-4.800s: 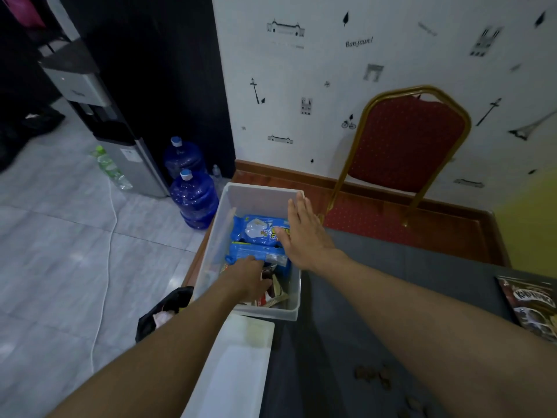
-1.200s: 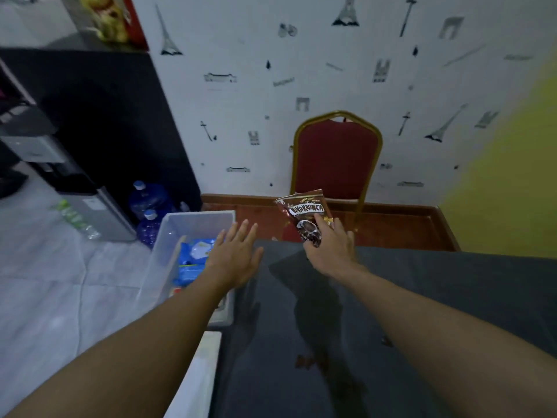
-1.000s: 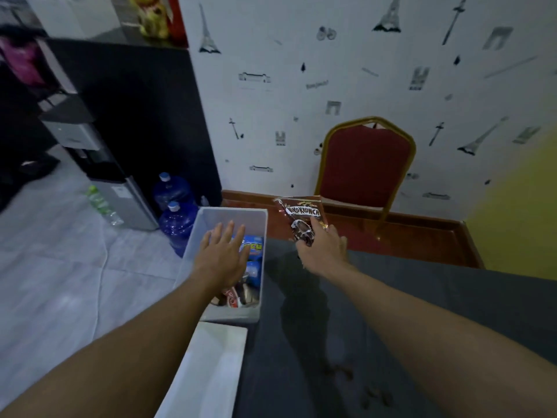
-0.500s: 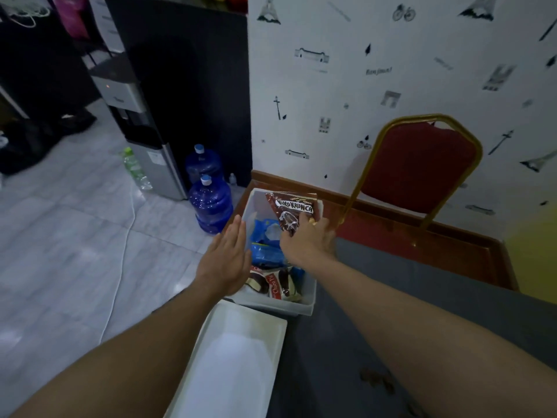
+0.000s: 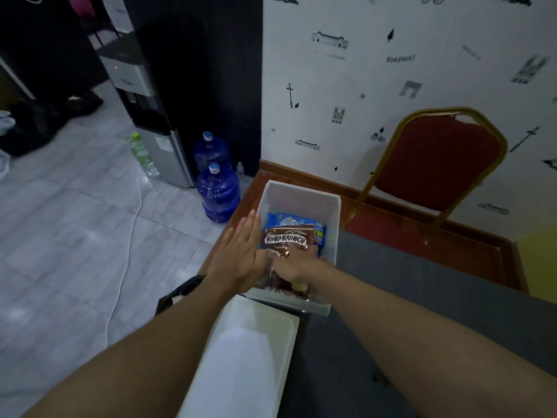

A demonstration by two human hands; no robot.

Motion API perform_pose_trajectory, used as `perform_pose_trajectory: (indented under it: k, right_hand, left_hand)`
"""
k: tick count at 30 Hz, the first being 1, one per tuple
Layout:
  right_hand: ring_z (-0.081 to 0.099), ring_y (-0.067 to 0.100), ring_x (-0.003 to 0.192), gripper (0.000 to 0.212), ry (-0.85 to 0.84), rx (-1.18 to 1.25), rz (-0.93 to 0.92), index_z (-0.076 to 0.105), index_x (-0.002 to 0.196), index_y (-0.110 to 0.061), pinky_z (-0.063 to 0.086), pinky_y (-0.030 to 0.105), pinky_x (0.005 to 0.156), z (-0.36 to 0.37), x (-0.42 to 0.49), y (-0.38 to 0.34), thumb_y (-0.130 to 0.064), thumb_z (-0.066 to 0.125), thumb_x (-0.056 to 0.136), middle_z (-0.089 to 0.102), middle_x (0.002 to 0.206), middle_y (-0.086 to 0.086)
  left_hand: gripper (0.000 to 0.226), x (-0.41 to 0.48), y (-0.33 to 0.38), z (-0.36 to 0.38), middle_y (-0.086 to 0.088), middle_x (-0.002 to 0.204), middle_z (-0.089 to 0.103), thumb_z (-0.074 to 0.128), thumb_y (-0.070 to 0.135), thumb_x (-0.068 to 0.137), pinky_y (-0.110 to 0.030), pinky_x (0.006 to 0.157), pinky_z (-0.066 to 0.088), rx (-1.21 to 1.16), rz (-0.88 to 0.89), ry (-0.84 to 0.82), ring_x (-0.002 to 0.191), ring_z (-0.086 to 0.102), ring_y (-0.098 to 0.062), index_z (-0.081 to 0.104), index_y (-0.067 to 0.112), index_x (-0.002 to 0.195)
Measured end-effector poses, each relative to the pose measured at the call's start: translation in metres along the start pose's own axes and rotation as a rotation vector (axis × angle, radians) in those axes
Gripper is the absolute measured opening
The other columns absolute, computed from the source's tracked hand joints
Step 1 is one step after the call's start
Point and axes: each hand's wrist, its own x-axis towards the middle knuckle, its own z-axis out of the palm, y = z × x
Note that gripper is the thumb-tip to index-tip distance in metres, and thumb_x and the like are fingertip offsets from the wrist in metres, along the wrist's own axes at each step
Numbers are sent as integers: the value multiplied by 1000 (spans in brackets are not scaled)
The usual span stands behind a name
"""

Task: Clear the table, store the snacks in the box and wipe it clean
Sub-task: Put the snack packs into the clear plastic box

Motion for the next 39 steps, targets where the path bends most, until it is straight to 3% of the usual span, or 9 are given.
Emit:
perform_pose_trajectory:
  k: [2, 5, 8, 11, 15, 23, 28, 35, 39]
  right_hand:
    - [-3, 45, 150, 84, -52, -2, -93, -4, 157, -41, 4, 57, 122, 2, 7, 6, -81, 23, 88, -18, 165, 10]
    - [-4, 40, 152, 78, -84, -107, -286, -3, 156, -44, -4, 58, 122, 9, 9, 15, -67, 38, 94, -3, 168, 2]
    - [1, 40, 152, 90, -97, -31, -306, -4, 153, -49, 9, 55, 121, 18, 8, 24, -61, 58, 89, -8, 167, 2]
    - [9, 38, 151, 94, -67, -8, -312, -1, 154, -48, 18, 51, 120, 20, 9, 26, -58, 64, 87, -4, 167, 3]
    - [21, 35, 148, 84, 50, -19, -364, 13, 155, -42, 26, 51, 119, 20, 9, 23, -50, 65, 89, 18, 164, 3]
    - [45, 25, 131, 66, 260, 143, -390, 34, 147, -35, 43, 45, 109, 11, -8, 31, -49, 63, 90, 41, 148, 0]
    - [19, 26, 147, 73, 325, 88, -393, 21, 154, -34, 28, 51, 119, 5, -23, 38, -59, 53, 93, 24, 160, -1]
    - [-2, 32, 153, 82, 432, -16, -400, 11, 158, -29, 10, 56, 122, -1, -48, 46, -71, 39, 93, 10, 167, 4]
    - [-5, 32, 153, 82, 482, -57, -412, 11, 158, -28, 1, 57, 120, -2, -63, 52, -74, 32, 93, 2, 168, 4]
  left_hand:
    - [68, 1, -1, 3, 6, 164, -11, 9, 52, 94, -35, 120, 0, -4, -10, -1, 151, -5, -11, -20, 30, 151]
    - [69, 3, -3, 7, 5, 165, -8, 15, 50, 95, -35, 118, 1, 7, -18, 10, 152, 0, -13, -20, 30, 151]
    - [70, 5, -5, 11, 7, 165, -6, 20, 52, 97, -34, 115, 0, 12, -23, 17, 151, 0, -13, -20, 32, 151]
    - [72, 6, -6, 13, 7, 165, -6, 22, 55, 97, -34, 114, -1, 37, -20, 28, 151, 0, -13, -20, 33, 151]
    - [75, 4, -3, 11, 4, 165, -2, 20, 60, 95, -37, 114, -1, 100, -35, 32, 150, 2, -14, -19, 30, 152]
    - [77, 1, 3, -8, -2, 165, -3, 7, 65, 93, -38, 116, -6, 229, 7, -44, 152, -2, -19, -10, 21, 154]
    - [80, -13, 17, -30, -3, 165, 1, 1, 66, 91, -41, 117, -4, 261, -11, -116, 152, -2, -21, -2, 18, 156]
    - [66, -36, 39, -61, -3, 165, 5, 12, 51, 101, -45, 124, 5, 251, -1, -155, 152, 1, -21, 6, 17, 157]
    - [63, -56, 49, -73, -4, 165, 9, 14, 46, 101, -46, 123, 9, 215, -3, -134, 152, 5, -22, 9, 17, 156]
